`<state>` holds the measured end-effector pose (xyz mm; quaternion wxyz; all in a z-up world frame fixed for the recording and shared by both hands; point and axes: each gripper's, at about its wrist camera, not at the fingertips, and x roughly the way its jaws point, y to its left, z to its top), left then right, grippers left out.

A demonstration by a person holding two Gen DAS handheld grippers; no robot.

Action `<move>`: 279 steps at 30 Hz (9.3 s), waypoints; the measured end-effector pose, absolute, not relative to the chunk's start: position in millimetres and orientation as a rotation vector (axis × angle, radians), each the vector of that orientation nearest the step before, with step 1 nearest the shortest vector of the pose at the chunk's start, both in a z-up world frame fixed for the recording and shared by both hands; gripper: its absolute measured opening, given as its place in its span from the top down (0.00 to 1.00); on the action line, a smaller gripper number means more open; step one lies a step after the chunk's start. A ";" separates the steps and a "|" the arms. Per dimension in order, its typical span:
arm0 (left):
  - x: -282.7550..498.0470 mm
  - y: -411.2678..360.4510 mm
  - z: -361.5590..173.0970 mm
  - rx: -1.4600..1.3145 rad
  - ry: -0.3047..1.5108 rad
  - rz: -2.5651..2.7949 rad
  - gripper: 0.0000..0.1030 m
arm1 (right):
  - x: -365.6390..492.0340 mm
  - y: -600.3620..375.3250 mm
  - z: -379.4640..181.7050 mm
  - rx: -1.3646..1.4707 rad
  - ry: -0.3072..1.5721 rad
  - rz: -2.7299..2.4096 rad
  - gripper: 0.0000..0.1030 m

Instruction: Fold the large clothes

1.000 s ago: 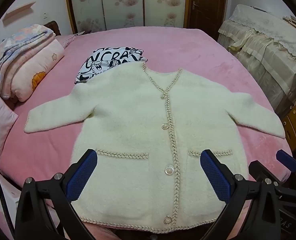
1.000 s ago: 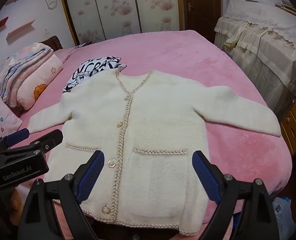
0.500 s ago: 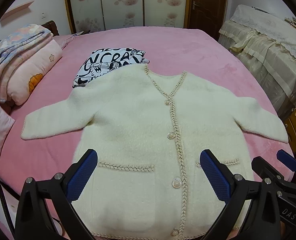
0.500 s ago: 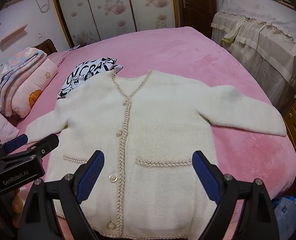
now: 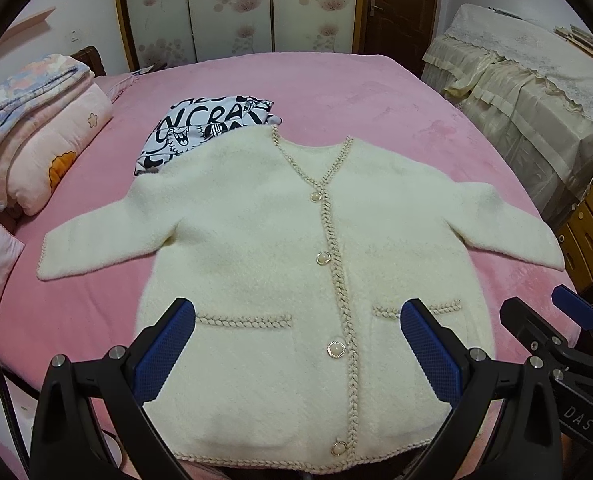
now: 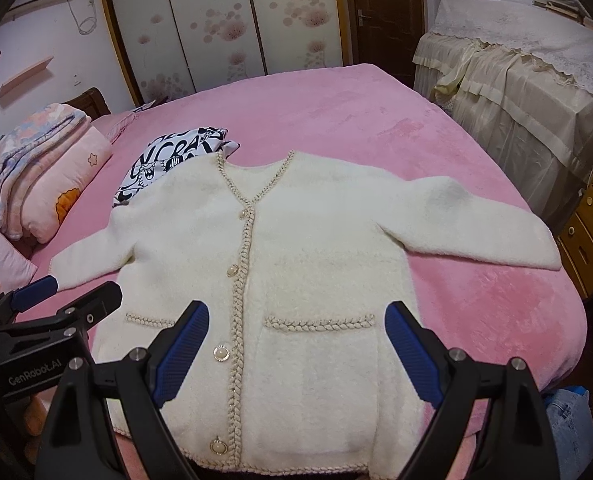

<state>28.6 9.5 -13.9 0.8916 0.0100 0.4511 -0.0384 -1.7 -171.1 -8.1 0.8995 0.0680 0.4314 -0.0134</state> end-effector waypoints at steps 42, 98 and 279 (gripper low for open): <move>-17.3 -8.6 -2.3 0.038 0.902 -0.081 0.01 | -44.8 -180.6 0.2 0.117 0.867 0.009 0.12; 57.8 -182.7 69.1 0.224 0.675 -0.285 0.01 | -8.6 -357.0 54.1 0.166 0.618 -0.192 0.12; 274.0 -52.1 -191.5 -0.050 1.157 -0.144 0.76 | 241.7 -177.6 -188.7 -0.008 1.109 0.168 0.75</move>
